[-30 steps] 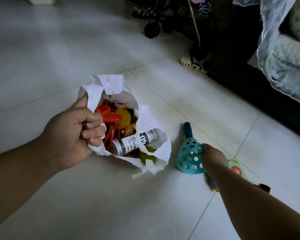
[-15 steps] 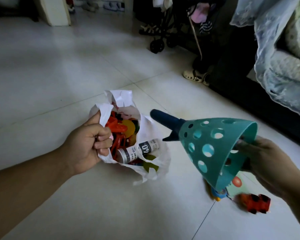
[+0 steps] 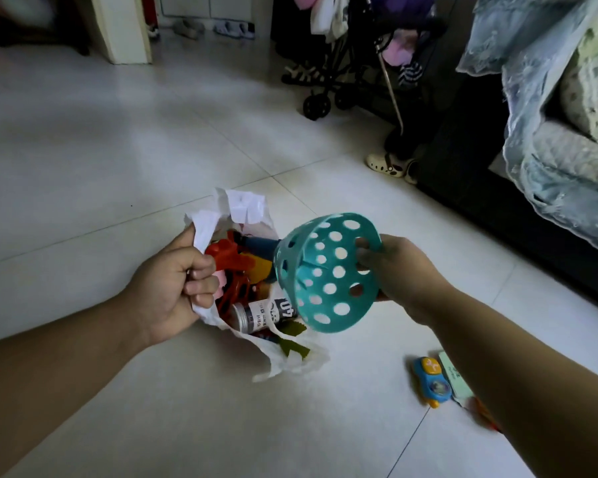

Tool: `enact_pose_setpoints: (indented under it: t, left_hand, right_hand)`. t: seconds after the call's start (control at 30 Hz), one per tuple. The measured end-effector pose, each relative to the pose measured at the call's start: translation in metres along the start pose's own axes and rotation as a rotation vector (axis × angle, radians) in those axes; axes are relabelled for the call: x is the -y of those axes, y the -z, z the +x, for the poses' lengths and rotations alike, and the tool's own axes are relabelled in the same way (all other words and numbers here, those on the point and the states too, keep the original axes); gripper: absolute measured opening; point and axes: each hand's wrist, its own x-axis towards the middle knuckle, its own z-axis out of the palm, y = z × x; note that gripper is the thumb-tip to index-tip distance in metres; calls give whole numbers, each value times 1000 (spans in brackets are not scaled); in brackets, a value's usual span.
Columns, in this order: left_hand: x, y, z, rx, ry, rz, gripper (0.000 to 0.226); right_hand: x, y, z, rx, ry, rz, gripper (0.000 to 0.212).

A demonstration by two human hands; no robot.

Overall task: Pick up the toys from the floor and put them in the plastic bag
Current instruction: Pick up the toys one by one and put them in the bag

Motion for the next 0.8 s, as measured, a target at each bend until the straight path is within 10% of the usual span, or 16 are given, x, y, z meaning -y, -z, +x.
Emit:
enact_pose_setpoints:
  t: [0.2, 0.8]
  left_hand:
    - [0, -2, -3, 44, 16, -13, 73]
    - [-10, -11, -2, 122, 45, -55, 61]
  right_hand:
    - [40, 3, 2, -284, 188, -1000, 23]
    - [69, -128, 50, 18, 237, -1052, 28]
